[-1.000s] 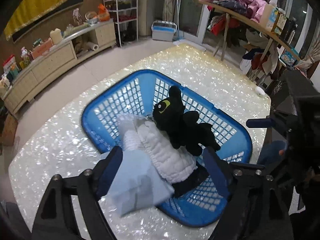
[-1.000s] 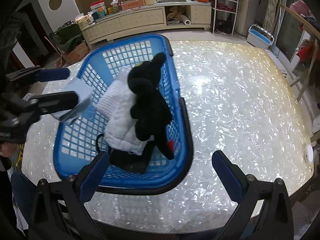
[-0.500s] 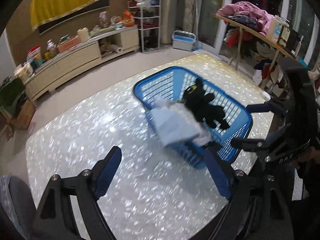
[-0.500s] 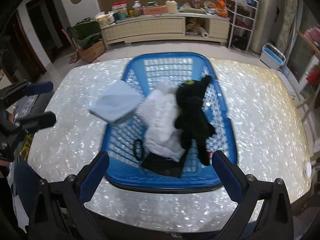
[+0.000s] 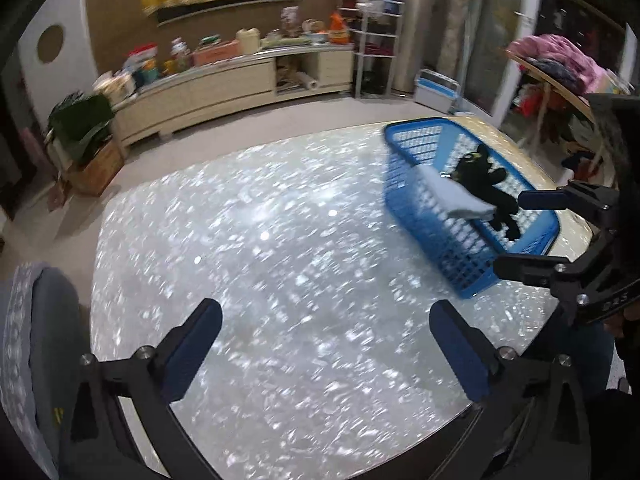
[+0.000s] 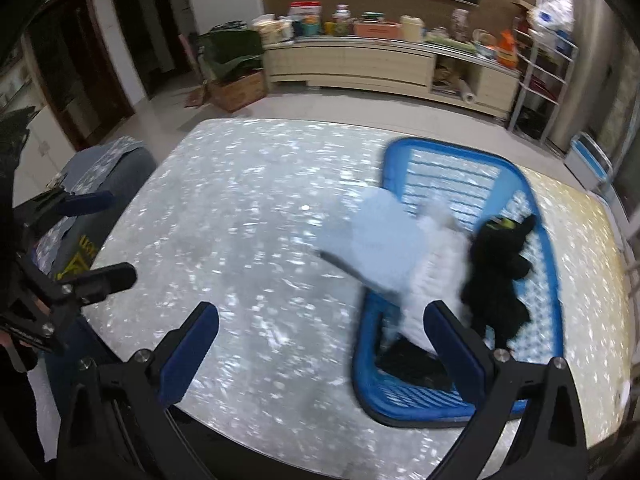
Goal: Organize soft objects
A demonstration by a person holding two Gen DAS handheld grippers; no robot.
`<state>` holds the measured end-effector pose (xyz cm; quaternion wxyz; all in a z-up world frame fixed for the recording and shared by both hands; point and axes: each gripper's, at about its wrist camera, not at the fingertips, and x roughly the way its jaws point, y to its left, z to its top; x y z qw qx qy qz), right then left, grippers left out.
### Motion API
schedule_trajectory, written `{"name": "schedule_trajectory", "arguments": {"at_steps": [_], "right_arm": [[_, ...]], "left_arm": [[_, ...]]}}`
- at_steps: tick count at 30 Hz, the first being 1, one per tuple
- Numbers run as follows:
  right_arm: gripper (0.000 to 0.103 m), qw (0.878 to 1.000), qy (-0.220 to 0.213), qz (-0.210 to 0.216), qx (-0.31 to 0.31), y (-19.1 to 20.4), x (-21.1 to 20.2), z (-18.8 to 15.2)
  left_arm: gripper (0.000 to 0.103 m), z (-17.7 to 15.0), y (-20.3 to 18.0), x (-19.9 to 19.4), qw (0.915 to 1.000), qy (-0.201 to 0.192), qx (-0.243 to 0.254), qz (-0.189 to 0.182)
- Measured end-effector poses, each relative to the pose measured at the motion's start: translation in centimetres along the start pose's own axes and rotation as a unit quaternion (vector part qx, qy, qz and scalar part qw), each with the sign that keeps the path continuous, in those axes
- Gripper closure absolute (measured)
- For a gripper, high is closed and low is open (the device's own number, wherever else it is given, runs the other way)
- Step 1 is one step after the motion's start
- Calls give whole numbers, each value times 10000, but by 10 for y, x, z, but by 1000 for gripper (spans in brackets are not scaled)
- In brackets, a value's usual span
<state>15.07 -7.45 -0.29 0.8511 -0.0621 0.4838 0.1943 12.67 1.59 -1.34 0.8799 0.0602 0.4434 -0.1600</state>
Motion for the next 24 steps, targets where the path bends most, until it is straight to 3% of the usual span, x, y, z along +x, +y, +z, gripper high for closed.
{"name": "schedule_trajectory", "arguments": {"at_steps": [7,15,24], "right_arm": [[0,9985,84,184,-500,48,26,18],[0,9951,370,426,-808,87,68,30],[0,9939,470,439,-894,98,78,25]], "left_arm": [[0,-30,44,-3,9984,145,-455,304],[0,-58,93,-6,9943,248,-965,383],[0,-62,93,-4,9927,267,-1100,418]]}}
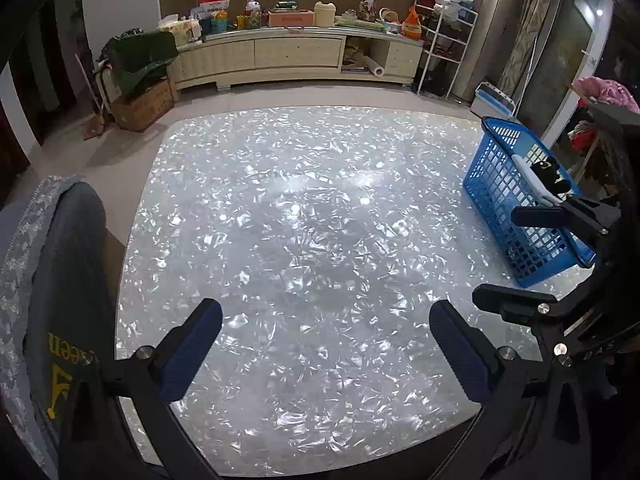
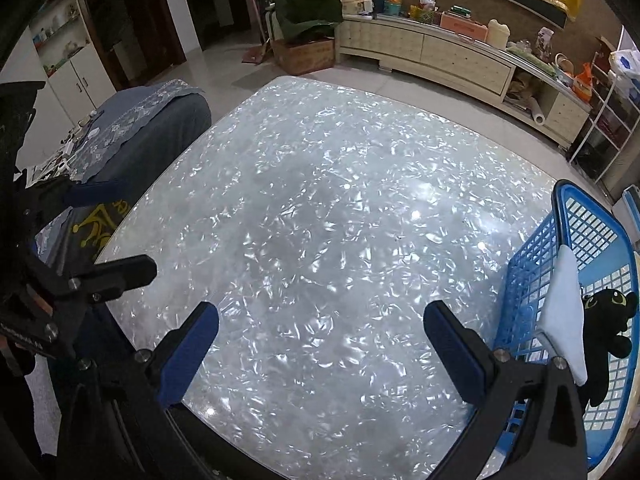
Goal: Organize soft objects
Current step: 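Place the light blue cloth on the basket rim with the left gripper and release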
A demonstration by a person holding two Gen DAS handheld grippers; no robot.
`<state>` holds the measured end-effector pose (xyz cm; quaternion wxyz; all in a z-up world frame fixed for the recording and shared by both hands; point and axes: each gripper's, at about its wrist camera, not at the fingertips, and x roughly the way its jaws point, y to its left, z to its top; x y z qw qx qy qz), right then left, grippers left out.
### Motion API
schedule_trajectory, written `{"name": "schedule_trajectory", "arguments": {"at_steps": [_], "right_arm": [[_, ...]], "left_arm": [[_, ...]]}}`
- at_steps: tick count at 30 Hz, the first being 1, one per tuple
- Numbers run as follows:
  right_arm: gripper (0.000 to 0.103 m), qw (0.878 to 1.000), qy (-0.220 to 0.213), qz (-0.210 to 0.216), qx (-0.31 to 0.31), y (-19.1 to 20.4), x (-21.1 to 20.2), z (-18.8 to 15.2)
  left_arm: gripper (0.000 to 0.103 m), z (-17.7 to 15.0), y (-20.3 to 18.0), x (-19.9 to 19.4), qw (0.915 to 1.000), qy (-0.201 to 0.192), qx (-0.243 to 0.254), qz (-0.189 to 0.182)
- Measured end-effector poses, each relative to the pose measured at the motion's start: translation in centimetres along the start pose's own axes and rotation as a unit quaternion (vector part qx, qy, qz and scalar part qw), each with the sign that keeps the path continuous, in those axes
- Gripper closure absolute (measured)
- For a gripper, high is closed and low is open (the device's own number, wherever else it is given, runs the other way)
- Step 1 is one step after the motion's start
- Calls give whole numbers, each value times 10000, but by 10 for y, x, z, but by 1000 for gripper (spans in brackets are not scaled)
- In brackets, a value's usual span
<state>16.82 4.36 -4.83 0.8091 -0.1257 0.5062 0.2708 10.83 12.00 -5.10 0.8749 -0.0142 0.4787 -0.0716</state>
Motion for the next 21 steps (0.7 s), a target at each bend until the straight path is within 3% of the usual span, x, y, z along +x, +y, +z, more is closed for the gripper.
{"name": "schedule_trajectory", "arguments": {"at_steps": [21], "right_arm": [[0,9990,-232,-97,378,-22,-31,-14]], "left_arm": [[0,13,-41,-3,9998,-71,143,-115]]}}
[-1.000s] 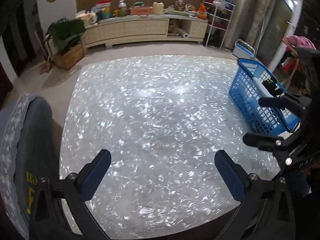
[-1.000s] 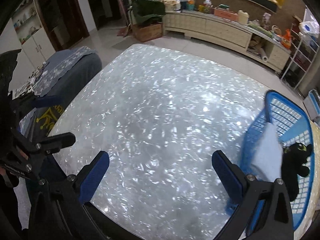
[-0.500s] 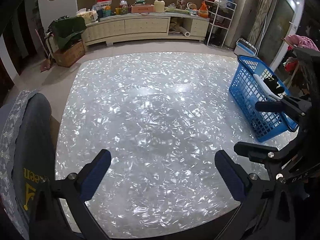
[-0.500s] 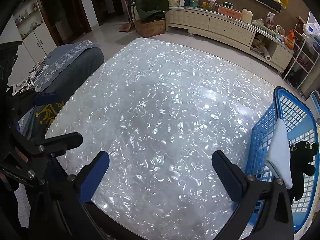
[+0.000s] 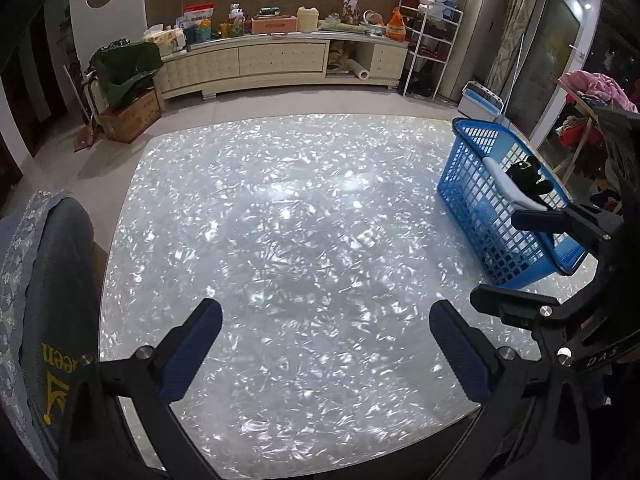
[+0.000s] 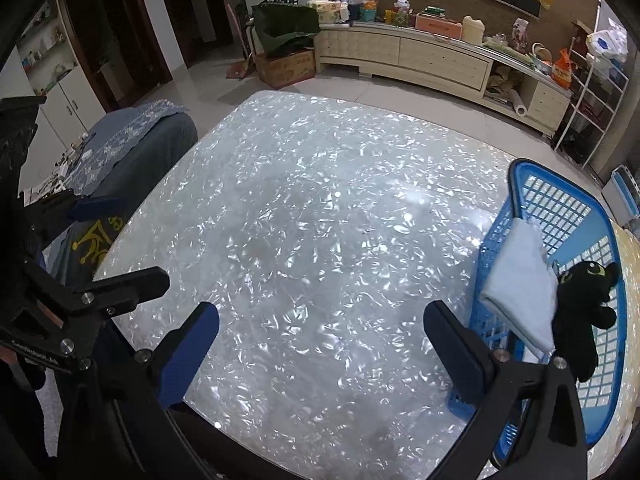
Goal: Organize soft objects
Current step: 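Place the light blue cloth on the basket rim with the left gripper and release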
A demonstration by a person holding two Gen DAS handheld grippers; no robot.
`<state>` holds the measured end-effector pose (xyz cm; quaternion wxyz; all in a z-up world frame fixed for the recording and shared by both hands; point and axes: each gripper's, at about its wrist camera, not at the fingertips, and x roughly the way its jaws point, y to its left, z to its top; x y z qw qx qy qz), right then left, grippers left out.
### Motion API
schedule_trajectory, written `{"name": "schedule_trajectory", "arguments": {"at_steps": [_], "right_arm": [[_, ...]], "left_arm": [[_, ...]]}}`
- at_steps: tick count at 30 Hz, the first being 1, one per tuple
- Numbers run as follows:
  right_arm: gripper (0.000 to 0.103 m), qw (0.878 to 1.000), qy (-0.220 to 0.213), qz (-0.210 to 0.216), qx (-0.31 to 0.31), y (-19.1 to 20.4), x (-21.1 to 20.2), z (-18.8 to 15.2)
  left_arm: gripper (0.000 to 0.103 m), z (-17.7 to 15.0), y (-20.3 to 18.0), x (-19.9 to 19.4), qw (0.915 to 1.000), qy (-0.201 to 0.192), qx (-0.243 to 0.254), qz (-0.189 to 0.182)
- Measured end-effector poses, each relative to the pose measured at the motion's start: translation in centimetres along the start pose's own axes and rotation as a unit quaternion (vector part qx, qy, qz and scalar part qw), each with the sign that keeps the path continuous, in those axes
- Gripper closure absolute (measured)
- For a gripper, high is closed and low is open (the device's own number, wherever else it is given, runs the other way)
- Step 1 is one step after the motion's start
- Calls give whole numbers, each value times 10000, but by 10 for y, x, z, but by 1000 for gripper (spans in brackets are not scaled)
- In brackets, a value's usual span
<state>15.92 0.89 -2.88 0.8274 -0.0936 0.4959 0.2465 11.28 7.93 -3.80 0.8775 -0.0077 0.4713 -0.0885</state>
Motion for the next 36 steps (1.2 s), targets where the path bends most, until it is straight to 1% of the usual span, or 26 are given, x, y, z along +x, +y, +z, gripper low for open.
{"name": "schedule_trajectory", "arguments": {"at_steps": [9,11,12,14,17,19,22,26,30,32,36], "right_arm": [[0,9993,-244,-233,185,-24,-28,-8],[0,9987,-323,-305,249,-30,-37,-11],[0,9983,-388,-337,278,-33,-42,-12],[0,9973,-501,-418,336,-38,-51,-16],[0,9955,-609,-552,471,-47,-62,-23],[0,9932,-717,-651,642,-56,-71,-29],[0,9902,-879,-648,876,-70,-81,-38],[0,9845,-1191,-778,1028,-77,-97,-50],[0,9775,-1480,-986,1134,-80,-115,-60],[0,9752,-1556,-1085,1140,-82,-122,-66],[0,9705,-1709,-1224,1180,-82,-134,-77]], "left_arm": [[0,12,-30,-6,9998,-111,149,-65],[0,16,-38,-8,9997,-145,173,26],[0,18,-43,-12,9995,-216,191,105],[0,21,-53,-19,9989,-394,201,142],[0,25,-64,-29,9980,-629,108,23],[0,26,-73,-37,9968,-799,48,-22],[0,27,-86,-42,9955,-946,70,-57],[0,28,-99,-50,9933,-1147,-44,114],[0,28,-107,-54,9915,-1302,-77,-17],[0,27,-113,-54,9911,-1327,-1,-10],[0,22,-123,-59,9896,-1427,105,-161]]}}
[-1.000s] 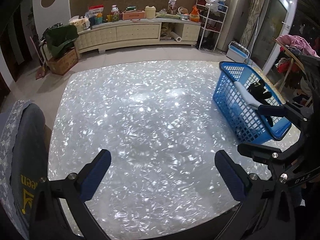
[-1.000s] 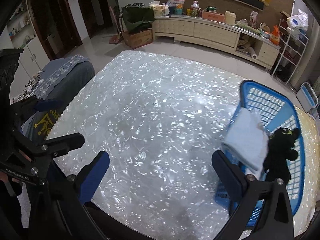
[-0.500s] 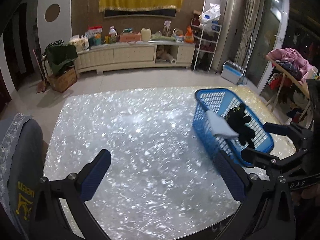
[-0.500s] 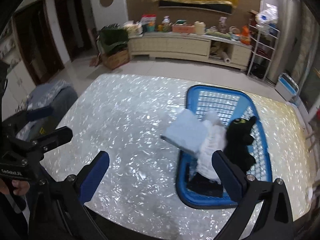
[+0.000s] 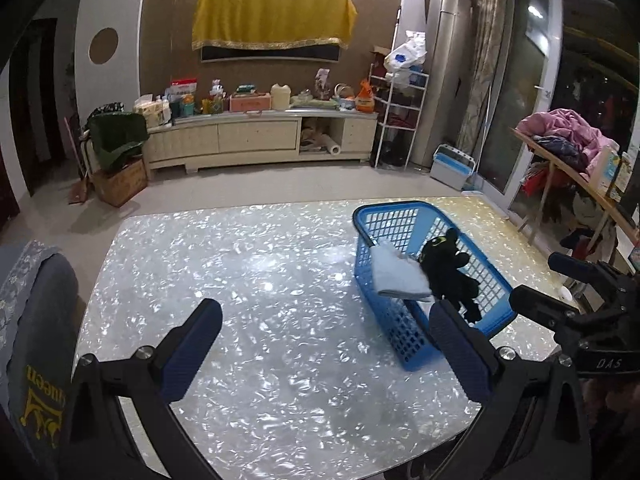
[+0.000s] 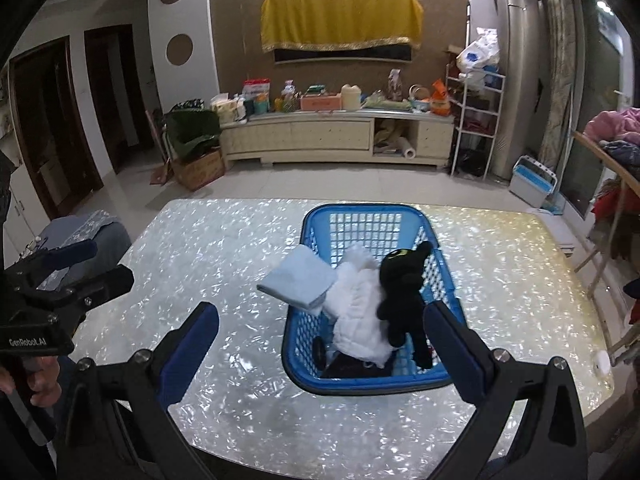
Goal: Organize soft objects
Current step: 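Place the light blue cloth on the basket rim with the left gripper and release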
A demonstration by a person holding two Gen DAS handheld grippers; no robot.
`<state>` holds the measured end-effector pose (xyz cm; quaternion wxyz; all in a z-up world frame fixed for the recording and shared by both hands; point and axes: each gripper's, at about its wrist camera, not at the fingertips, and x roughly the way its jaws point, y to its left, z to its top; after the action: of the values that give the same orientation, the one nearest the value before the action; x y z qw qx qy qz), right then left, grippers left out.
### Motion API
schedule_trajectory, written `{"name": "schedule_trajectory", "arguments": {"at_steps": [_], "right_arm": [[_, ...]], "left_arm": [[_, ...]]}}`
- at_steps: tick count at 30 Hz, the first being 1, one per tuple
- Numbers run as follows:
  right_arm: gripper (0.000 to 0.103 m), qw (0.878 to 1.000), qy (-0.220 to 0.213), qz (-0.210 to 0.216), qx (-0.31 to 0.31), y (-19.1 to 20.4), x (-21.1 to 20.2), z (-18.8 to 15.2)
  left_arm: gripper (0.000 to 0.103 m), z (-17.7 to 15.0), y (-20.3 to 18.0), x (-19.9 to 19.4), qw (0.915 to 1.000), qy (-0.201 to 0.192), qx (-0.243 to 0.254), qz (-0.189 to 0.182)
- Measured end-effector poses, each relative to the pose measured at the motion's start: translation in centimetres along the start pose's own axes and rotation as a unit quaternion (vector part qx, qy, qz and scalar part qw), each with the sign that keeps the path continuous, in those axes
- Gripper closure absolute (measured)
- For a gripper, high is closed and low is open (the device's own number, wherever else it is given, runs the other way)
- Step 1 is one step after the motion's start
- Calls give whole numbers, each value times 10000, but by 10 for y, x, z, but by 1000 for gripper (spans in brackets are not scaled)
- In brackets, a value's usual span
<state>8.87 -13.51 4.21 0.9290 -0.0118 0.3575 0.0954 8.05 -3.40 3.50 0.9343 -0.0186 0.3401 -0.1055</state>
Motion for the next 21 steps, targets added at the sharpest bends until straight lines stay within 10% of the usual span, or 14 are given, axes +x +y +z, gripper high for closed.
{"name": "schedule_trajectory", "arguments": {"at_steps": [21], "right_arm": [[0,9971,-711,-193,198,-13,-38,-24]], "left_arm": [[0,-16,-38,-45,9961,-667,572,18]]}}
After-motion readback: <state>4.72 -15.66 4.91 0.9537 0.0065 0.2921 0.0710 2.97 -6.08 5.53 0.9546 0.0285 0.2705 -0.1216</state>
